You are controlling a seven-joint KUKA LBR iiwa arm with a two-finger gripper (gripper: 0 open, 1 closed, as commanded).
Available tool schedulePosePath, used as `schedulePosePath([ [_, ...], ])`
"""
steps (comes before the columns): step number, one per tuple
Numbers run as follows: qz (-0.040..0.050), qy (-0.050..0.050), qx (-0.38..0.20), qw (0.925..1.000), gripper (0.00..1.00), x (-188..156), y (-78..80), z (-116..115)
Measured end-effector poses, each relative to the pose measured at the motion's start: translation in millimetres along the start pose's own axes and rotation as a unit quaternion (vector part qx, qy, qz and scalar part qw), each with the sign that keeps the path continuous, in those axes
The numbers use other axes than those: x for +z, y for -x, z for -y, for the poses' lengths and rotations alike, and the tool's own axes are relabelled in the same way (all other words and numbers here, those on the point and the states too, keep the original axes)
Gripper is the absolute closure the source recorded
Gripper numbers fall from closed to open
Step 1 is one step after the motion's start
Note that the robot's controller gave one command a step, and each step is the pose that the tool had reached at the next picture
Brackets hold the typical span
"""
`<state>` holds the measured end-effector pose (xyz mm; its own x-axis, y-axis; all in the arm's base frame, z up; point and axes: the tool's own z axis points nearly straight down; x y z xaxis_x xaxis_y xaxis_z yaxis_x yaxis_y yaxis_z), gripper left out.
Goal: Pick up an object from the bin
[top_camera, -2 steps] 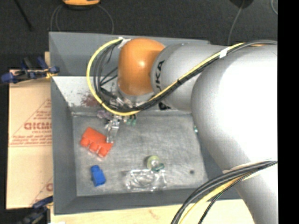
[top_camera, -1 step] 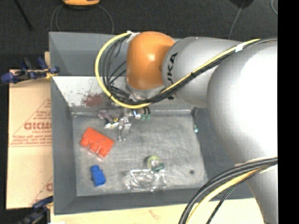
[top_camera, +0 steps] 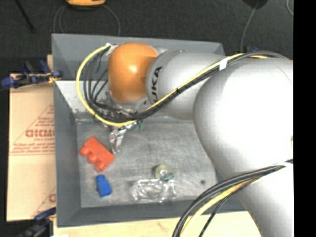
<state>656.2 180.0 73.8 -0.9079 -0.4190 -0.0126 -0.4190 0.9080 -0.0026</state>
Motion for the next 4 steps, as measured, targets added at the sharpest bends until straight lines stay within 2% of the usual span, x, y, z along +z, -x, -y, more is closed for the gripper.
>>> schedulePosePath([
  [1, -0.0039, 0.002, -0.138, 0.9904, 0.0, -7.4, -15.7, -59.2],
  [2, -0.0015, -0.003, -0.214, 0.9769, 0.0, -1.5, -10.3, -64.2],
  [3, -0.0005, -0.001, -0.441, 0.8975, 0.0, -1.8, -39.2, -75.8],
  [4, -0.003, 0.004, -0.635, 0.7725, 0.0, -1.6, -59.7, -91.5],
])
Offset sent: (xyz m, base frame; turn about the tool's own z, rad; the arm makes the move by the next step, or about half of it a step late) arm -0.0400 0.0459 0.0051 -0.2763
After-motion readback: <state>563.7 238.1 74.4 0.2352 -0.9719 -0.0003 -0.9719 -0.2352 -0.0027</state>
